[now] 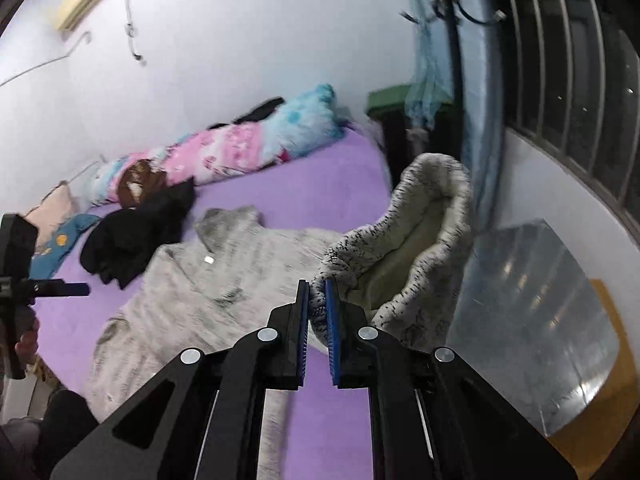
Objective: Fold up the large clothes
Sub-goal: 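Lift the held cuff with the right tool toward the left tool, then close the left tool on the cuff while the right tool opens and releases, then carry the sleeve across the sweater body with the left tool and open, then move both open tools over the sweater to its hem, then close both tools on the sweater hem, then lift the hem with both tools, fold it toward the collar, open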
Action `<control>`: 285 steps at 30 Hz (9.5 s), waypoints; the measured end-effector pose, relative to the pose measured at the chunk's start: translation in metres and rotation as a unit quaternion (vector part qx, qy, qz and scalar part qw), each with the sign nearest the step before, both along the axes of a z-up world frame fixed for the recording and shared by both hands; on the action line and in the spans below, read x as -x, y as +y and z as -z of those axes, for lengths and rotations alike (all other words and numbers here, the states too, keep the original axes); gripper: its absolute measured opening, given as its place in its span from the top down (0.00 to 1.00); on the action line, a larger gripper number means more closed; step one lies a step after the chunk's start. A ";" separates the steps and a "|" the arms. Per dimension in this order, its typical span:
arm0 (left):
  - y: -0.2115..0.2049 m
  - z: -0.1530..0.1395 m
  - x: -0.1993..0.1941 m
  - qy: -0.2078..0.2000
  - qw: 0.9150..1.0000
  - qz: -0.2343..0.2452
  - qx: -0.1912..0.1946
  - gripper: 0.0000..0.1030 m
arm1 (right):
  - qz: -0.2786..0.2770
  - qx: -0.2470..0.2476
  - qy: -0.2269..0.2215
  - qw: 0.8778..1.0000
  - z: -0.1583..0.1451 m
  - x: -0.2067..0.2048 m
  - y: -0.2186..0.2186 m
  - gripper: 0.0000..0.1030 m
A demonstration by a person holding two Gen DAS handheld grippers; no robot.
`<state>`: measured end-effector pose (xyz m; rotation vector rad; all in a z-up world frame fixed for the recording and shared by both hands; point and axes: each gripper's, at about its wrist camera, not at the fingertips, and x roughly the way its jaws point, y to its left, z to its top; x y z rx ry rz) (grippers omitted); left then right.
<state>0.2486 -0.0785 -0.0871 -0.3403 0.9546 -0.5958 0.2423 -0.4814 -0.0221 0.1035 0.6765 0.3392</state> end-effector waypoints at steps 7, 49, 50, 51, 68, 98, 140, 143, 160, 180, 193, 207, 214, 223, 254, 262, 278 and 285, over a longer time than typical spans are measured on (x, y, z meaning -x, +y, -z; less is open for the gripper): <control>-0.011 -0.045 -0.015 0.017 0.998 0.035 0.050 0.06 | -0.045 0.015 -0.019 0.999 -0.021 0.008 0.058 0.92; 0.056 0.034 -0.058 0.218 0.972 -0.021 0.082 0.33 | -0.241 0.077 0.029 0.967 0.011 0.035 0.285 0.94; 0.054 0.039 -0.059 0.225 0.970 -0.018 0.089 0.39 | -0.243 0.077 0.032 0.966 0.013 0.034 0.287 0.94; 0.053 0.042 -0.060 0.230 0.969 -0.015 0.091 0.45 | -0.244 0.078 0.034 0.966 0.015 0.034 0.288 0.94; 0.098 0.074 -0.060 0.230 0.962 -0.038 0.139 0.87 | -0.268 0.076 0.025 0.960 0.018 0.038 0.301 0.74; 0.277 0.153 -0.037 0.190 0.966 -0.155 0.079 0.86 | -0.131 0.154 0.105 0.974 0.117 -0.031 0.226 0.19; 0.170 0.223 -0.061 0.145 0.976 -0.150 -0.068 0.06 | -0.066 0.136 0.251 0.956 0.245 -0.159 0.230 0.05; 0.162 0.227 -0.067 0.146 0.975 -0.147 -0.082 0.06 | -0.069 0.136 0.253 0.955 0.251 -0.162 0.231 0.05; 0.215 0.158 0.012 0.118 0.969 -0.198 -0.091 0.06 | -0.037 0.064 0.181 0.981 0.170 -0.086 0.200 0.06; 0.273 0.191 0.145 0.153 0.952 -0.247 -0.091 0.06 | 0.018 0.020 0.191 0.981 0.165 0.038 0.095 0.06; 0.274 0.215 0.184 0.185 0.954 -0.214 -0.104 0.06 | -0.010 0.001 0.229 0.973 0.191 0.078 0.055 0.06; 0.265 0.254 0.194 0.231 0.953 -0.176 -0.088 0.06 | -0.081 0.008 0.256 0.963 0.228 0.094 0.060 0.07; 0.271 0.263 0.191 0.236 0.953 -0.184 -0.056 0.06 | -0.090 0.009 0.272 0.958 0.242 0.097 0.067 0.17; 0.276 0.266 0.193 0.230 0.956 -0.175 -0.043 0.06 | -0.083 -0.013 0.281 0.956 0.247 0.094 0.074 0.18; 0.283 0.268 0.201 0.246 0.952 -0.183 -0.008 0.46 | -0.074 -0.022 0.280 0.957 0.247 0.096 0.080 0.81; 0.287 0.268 0.205 0.248 0.950 -0.191 -0.012 0.58 | -0.077 -0.031 0.272 0.959 0.240 0.099 0.083 0.83; 0.267 0.238 0.201 0.225 0.962 -0.157 -0.005 0.87 | -0.081 -0.074 0.254 0.961 0.215 0.103 0.079 0.85; 0.269 0.222 0.199 0.241 0.957 -0.162 0.016 0.88 | -0.087 -0.083 0.238 0.964 0.199 0.102 0.078 0.86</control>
